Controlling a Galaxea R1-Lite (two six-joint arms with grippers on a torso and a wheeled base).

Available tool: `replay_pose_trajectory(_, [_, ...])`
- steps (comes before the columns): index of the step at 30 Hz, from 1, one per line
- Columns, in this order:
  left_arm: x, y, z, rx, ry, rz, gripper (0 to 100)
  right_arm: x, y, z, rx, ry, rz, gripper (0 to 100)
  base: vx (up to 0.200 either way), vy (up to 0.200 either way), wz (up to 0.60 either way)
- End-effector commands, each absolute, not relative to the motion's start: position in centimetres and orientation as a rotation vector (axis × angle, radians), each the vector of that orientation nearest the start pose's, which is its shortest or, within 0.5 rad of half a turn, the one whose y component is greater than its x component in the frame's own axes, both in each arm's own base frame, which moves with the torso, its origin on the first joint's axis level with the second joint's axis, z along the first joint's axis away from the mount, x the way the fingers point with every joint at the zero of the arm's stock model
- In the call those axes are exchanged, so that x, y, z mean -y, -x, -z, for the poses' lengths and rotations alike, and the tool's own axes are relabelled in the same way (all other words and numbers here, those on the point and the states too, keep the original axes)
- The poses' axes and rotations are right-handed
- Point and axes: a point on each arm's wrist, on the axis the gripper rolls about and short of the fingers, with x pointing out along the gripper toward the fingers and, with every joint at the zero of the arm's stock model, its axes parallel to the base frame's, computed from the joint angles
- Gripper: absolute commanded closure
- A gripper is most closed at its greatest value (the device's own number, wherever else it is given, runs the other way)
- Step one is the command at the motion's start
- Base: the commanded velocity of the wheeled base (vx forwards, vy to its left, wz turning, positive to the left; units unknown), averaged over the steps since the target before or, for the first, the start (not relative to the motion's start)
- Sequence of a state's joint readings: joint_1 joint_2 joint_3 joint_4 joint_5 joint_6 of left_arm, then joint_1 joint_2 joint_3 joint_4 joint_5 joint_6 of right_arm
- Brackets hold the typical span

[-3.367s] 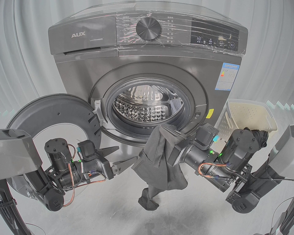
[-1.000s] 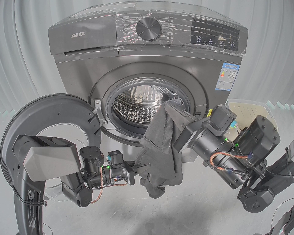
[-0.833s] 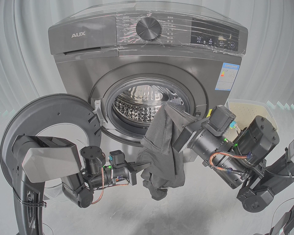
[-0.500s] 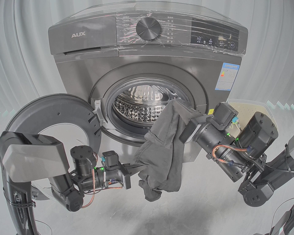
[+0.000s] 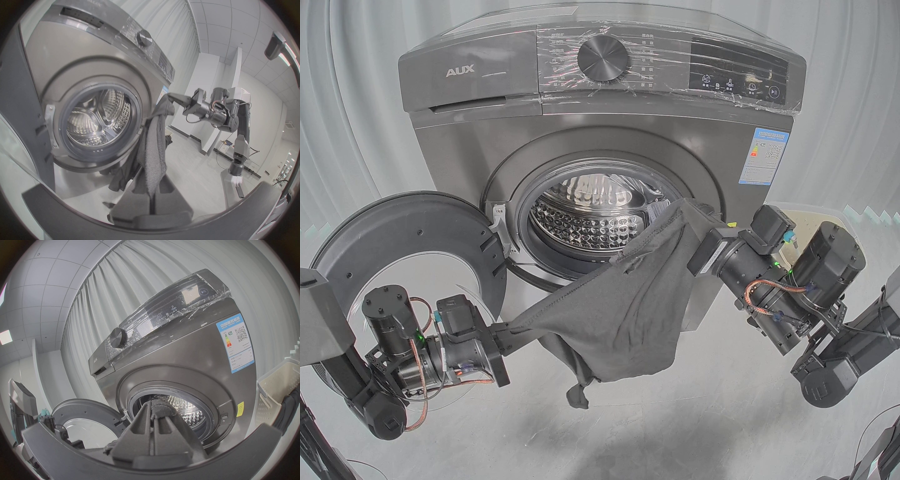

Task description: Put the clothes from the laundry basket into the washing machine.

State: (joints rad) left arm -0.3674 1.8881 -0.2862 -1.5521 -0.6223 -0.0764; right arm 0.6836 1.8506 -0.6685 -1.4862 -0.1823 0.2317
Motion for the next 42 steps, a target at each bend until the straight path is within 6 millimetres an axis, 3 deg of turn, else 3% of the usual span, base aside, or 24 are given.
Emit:
replay_pose_trajectory(1, [9.5,-23.9,-12.2,-0.011,0.07,0.952,100,-19.8,-25.0,-17.6,0.191,-0.339,-0.525,100,0.0,0.0,0.0])
replay_pose_trajectory(9, [8.0,-25.5,-15.3,0.119,0.08,0.89,100,-19.4,-24.5,-16.8,0.159,-0.325,-0.52,100,0.0,0.0,0.0])
replay_pose_trajectory(27, [7.6,-24.8,-17.2,0.187,0.086,0.881,100,-19.2,-24.4,-17.1,0.173,-0.336,-0.486,100,0.0,0.0,0.0])
replay_pose_trajectory(42, [7.7,-25.2,-17.6,0.209,0.086,0.871,100,-18.1,-24.1,-20.5,0.297,-0.39,-0.457,100,0.0,0.0,0.0])
